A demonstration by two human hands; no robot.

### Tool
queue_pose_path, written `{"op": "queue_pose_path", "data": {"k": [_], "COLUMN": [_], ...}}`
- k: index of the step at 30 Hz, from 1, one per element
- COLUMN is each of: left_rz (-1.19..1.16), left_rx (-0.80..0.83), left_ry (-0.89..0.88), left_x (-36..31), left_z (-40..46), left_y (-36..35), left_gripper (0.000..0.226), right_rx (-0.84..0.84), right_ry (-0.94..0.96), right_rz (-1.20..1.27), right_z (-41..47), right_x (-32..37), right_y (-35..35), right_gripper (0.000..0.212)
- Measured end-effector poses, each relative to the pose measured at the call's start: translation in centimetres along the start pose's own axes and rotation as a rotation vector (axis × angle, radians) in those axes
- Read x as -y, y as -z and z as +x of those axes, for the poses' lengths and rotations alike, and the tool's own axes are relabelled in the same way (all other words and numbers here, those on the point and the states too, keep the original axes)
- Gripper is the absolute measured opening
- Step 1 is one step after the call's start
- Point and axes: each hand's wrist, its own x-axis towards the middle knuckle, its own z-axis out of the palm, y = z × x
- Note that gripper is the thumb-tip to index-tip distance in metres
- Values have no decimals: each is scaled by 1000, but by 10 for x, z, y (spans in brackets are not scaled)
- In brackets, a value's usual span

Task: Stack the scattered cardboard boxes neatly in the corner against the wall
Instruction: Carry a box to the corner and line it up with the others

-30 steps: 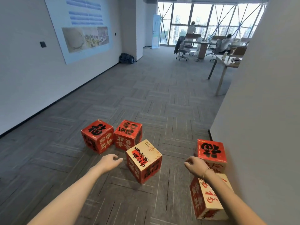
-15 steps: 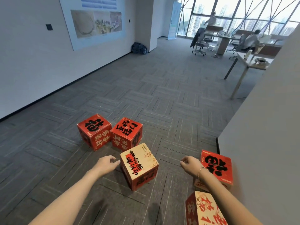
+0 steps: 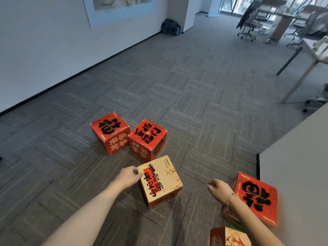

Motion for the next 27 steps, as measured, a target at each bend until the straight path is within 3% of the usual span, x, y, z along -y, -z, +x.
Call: {"op": "queue_pose_path", "data": {"k": [14,20,27], "left_rz": [-92,-184,-230], "left_rx": [-24,-37,-38], "left_ry": [279,410,502], "left_x": [29,59,119], "left_z": [125,199,283], "left_y": [-51,-100,-183], "left_gripper": [55,55,58], "right_rx": [296,337,402], "right_ry": [87,134,48], "right_rz": [-152,-214,-251], "right_z": [187,287,396], "right_x": [31,31,0], "right_y": [-57,-95,-170], "right_gripper": [36,38,51]}}
